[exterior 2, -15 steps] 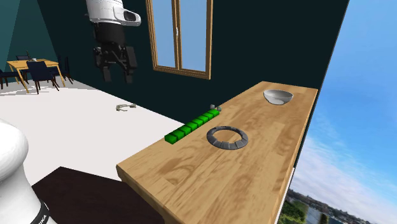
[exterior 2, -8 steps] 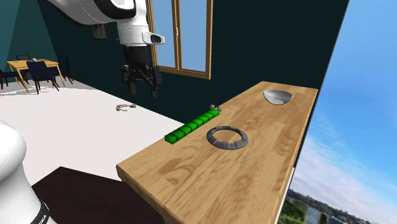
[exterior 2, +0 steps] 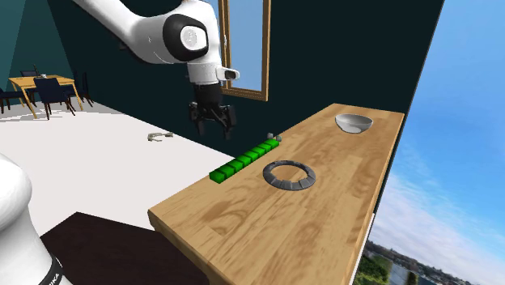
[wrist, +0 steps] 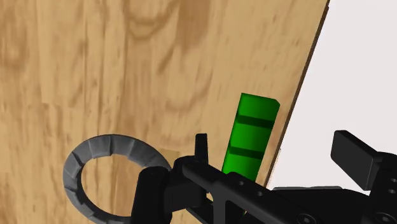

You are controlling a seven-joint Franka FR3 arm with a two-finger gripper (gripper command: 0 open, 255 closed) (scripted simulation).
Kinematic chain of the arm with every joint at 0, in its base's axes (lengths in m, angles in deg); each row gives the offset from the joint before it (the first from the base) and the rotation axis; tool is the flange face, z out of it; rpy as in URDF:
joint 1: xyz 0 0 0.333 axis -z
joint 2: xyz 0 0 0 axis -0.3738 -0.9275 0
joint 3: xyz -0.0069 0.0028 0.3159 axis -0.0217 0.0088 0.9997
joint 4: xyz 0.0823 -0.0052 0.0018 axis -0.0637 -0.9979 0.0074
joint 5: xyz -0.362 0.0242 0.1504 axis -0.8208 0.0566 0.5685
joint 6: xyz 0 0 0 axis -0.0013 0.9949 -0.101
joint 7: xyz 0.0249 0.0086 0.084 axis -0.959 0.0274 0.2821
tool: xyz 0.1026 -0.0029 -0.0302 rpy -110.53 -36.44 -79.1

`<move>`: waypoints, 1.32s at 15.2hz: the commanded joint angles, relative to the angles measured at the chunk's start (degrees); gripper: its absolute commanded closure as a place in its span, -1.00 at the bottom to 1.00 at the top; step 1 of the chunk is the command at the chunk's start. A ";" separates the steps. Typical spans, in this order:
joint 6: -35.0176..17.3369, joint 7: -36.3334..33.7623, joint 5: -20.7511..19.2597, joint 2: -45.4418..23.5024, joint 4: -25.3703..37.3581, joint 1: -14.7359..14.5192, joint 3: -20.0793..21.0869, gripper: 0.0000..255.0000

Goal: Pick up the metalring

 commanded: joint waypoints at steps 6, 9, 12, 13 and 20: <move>-10.56 7.61 6.34 -15.23 7.27 0.73 -3.25 -1.00; -13.61 11.62 10.51 -21.88 11.63 1.94 -3.44 -1.00; -15.80 15.45 14.73 -28.45 16.71 3.89 -2.76 -1.00; -16.35 16.61 16.03 -30.61 18.56 4.68 -2.38 -1.00; -19.00 21.39 21.50 -41.76 28.38 9.23 0.37 -1.00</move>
